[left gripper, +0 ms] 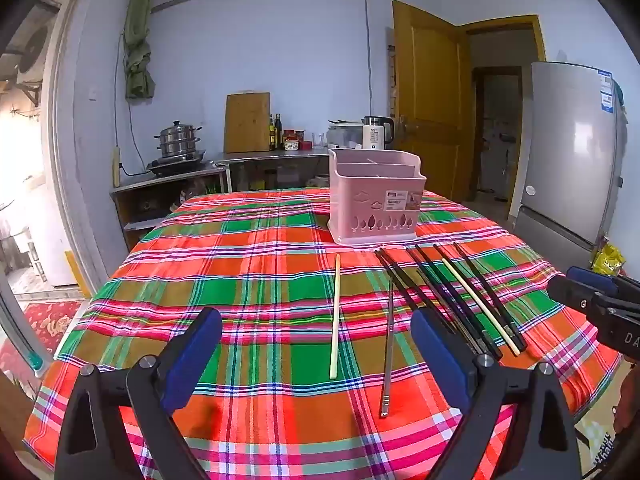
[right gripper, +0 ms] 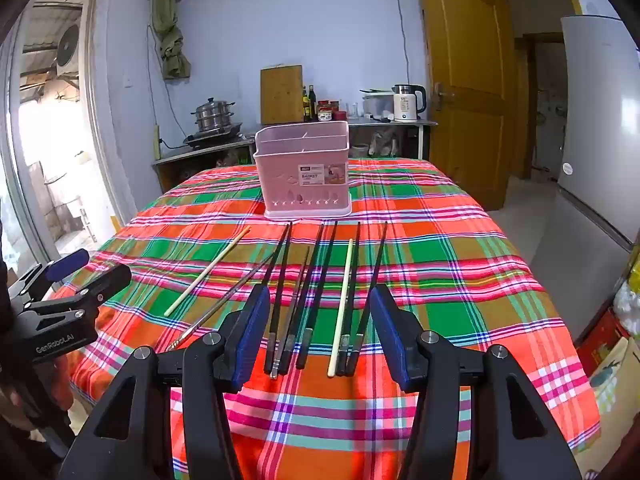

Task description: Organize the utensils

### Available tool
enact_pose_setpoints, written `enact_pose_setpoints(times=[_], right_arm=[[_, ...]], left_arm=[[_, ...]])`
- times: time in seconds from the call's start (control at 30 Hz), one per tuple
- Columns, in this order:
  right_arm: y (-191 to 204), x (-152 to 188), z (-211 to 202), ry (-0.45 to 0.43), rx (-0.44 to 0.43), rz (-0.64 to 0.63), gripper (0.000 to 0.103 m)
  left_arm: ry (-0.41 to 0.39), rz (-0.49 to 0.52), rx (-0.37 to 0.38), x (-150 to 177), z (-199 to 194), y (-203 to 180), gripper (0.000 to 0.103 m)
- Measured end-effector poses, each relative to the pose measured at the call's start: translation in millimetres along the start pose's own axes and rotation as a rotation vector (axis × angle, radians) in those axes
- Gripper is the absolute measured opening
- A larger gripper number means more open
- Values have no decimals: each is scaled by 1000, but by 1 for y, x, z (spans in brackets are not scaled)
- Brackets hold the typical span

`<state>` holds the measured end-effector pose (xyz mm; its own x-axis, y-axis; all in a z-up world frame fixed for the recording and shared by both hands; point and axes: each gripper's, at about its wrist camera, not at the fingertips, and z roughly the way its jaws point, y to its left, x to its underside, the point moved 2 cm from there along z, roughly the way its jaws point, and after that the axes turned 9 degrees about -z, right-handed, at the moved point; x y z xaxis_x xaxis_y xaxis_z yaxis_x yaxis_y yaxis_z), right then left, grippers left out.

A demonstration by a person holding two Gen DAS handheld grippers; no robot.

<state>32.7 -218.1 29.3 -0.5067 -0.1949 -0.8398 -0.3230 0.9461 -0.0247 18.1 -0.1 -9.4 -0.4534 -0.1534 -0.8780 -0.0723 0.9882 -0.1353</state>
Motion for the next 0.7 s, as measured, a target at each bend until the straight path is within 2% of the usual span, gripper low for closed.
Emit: enact_pose_setpoints(times=[0.3,0.43,0.7], right_arm=[[-5,-1,2,-4,-2,0,53],[-7,-2,-2,-10,-3,-1,53],[-1,-4,-2,-10,6,-8,53]], left_arm=[[-7,-4,11,0,0,0,96],[3,-3,18,10,4,-4,96],[3,-2,24,1,0,-3,96]])
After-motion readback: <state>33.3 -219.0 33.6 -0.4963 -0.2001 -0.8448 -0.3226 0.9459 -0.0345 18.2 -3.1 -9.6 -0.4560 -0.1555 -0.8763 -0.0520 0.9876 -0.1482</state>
